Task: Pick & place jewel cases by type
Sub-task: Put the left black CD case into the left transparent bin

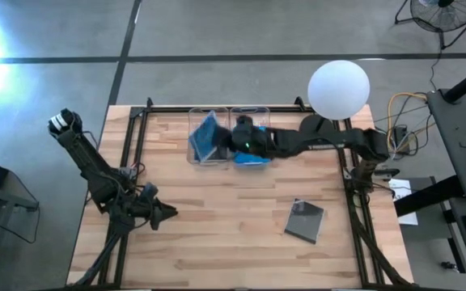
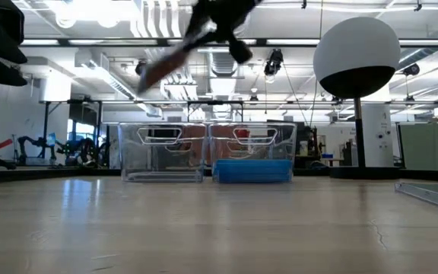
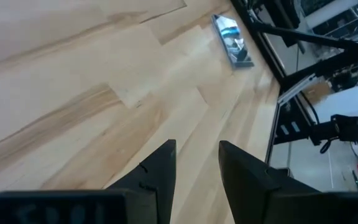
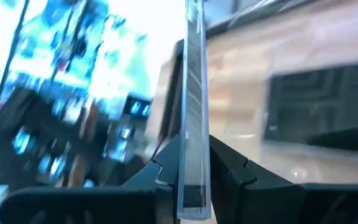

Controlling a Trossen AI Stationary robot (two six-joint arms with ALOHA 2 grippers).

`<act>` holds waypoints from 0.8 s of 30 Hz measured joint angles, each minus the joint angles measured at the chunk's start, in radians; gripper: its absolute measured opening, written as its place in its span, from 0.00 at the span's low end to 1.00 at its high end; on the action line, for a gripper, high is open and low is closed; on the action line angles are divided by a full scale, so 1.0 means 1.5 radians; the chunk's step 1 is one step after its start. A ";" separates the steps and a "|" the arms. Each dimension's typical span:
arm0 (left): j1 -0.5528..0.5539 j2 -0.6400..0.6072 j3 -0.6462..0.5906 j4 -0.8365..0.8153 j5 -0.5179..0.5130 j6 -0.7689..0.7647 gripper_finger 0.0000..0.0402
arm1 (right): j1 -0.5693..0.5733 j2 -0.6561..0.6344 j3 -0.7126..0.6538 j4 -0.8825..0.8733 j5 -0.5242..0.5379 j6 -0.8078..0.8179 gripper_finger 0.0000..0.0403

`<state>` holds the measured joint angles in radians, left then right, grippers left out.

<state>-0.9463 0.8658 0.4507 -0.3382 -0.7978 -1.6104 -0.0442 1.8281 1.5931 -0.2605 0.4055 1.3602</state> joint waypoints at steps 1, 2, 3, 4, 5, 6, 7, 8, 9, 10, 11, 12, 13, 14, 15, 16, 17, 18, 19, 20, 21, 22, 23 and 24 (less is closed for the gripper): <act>0.000 0.000 0.001 0.000 -0.003 0.000 0.26 | -0.014 0.005 0.000 -0.003 0.006 0.006 0.13; 0.000 0.000 0.002 0.000 -0.004 0.001 0.26 | -0.028 0.013 0.000 -0.004 0.005 0.009 0.13; 0.000 0.000 0.003 0.000 -0.004 0.001 0.26 | -0.038 0.020 0.000 -0.004 0.002 0.009 0.13; 0.000 0.000 0.004 0.000 -0.004 0.001 0.26 | -0.047 0.024 0.000 -0.007 0.001 0.018 0.13; 0.000 0.000 0.004 0.000 -0.005 0.001 0.26 | -0.053 0.029 0.000 -0.018 0.006 0.036 0.13; 0.000 0.000 0.005 0.000 -0.006 0.001 0.26 | -0.056 0.035 0.000 -0.026 0.021 0.058 0.13; 0.000 0.000 0.005 0.001 -0.010 0.001 0.26 | -0.057 0.041 0.000 -0.027 0.041 0.082 0.13; 0.000 0.000 0.005 0.000 -0.016 0.001 0.26 | -0.057 0.047 0.000 -0.030 0.061 0.102 0.13; 0.000 0.000 0.005 0.000 -0.023 0.001 0.26 | -0.056 0.055 -0.001 -0.034 0.080 0.122 0.13; 0.000 0.000 0.005 0.001 -0.029 0.001 0.26 | -0.056 0.062 -0.001 -0.033 0.094 0.143 0.13; 0.000 0.000 0.005 0.000 -0.035 0.001 0.26 | -0.055 0.070 -0.001 -0.032 0.103 0.165 0.13; 0.000 0.000 0.004 -0.001 -0.041 0.001 0.26 | -0.055 0.078 -0.001 -0.032 0.108 0.183 0.13; 0.000 -0.001 0.004 -0.001 -0.046 0.002 0.26 | -0.053 0.087 -0.001 -0.031 0.112 0.201 0.13; 0.000 0.000 0.004 -0.002 -0.049 0.003 0.26 | -0.053 0.099 -0.001 -0.025 0.113 0.215 0.13; 0.000 -0.001 0.003 -0.004 -0.051 0.004 0.26 | -0.054 0.109 -0.001 -0.017 0.110 0.225 0.13; 0.000 -0.001 0.003 -0.007 -0.052 0.004 0.26 | -0.054 0.119 -0.001 -0.010 0.097 0.226 0.13; 0.000 -0.001 0.003 -0.012 -0.052 0.004 0.26 | -0.055 0.129 -0.001 0.003 0.080 0.224 0.13; 0.000 -0.001 0.003 -0.016 -0.053 0.004 0.26 | -0.055 0.139 -0.001 0.019 0.057 0.218 0.13; 0.000 -0.001 0.003 -0.020 -0.053 0.004 0.26 | -0.056 0.149 -0.001 0.038 0.034 0.208 0.13; 0.000 -0.001 0.003 -0.024 -0.054 0.004 0.26 | -0.057 0.157 -0.001 0.051 0.010 0.197 0.13; 0.000 -0.001 0.003 -0.029 -0.054 0.004 0.26 | -0.057 0.165 -0.001 0.060 -0.010 0.188 0.13; 0.000 -0.001 0.002 -0.033 -0.055 0.005 0.26 | -0.058 0.172 0.001 0.062 -0.024 0.176 0.13; 0.000 -0.001 0.002 -0.037 -0.056 0.005 0.26 | -0.060 0.177 0.003 0.062 -0.041 0.162 0.13; 0.000 -0.001 0.002 -0.039 -0.056 0.005 0.26 | -0.062 0.183 0.007 0.062 -0.062 0.147 0.14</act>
<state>-0.9463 0.8650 0.4534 -0.3962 -0.8814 -1.6035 -0.1372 2.1020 1.6031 -0.1675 0.3124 1.5811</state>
